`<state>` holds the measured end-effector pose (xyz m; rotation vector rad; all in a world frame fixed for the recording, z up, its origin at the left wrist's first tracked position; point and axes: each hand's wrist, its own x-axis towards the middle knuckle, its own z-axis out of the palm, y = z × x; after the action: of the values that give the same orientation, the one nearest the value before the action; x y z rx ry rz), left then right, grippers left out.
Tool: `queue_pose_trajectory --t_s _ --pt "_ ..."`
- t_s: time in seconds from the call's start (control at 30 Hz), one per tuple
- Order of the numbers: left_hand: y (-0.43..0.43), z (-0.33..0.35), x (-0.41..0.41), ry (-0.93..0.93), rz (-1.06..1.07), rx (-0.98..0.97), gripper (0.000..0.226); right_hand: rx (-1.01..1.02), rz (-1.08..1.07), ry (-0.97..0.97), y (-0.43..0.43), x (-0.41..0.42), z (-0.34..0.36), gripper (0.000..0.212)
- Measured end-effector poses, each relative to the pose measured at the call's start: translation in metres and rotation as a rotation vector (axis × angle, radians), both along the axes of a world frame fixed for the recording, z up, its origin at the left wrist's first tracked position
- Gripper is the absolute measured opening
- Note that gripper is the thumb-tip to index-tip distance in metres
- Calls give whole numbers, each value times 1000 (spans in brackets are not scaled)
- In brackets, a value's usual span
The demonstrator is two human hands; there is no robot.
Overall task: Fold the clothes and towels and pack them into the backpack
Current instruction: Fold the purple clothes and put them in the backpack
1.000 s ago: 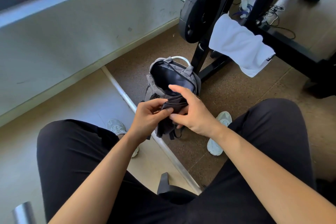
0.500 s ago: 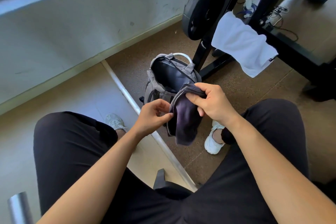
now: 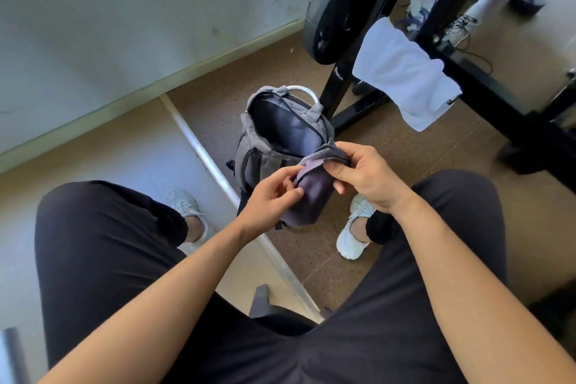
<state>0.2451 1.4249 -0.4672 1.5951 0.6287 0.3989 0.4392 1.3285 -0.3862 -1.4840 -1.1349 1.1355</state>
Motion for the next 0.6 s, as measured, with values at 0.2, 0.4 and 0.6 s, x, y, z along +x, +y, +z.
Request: queue_pose_trajectory --t_s 0.2,0.4,0.6 --pt "5 -15 1 146 -153 36 22 -41 -102 187 -3 3 6 18" --pt "4 -50 -11 697 -584 502 31 2 -273 372 -6 18 5 34" --pt "2 -57 -13 673 -285 149 15 12 -351 396 -5 23 3 56"
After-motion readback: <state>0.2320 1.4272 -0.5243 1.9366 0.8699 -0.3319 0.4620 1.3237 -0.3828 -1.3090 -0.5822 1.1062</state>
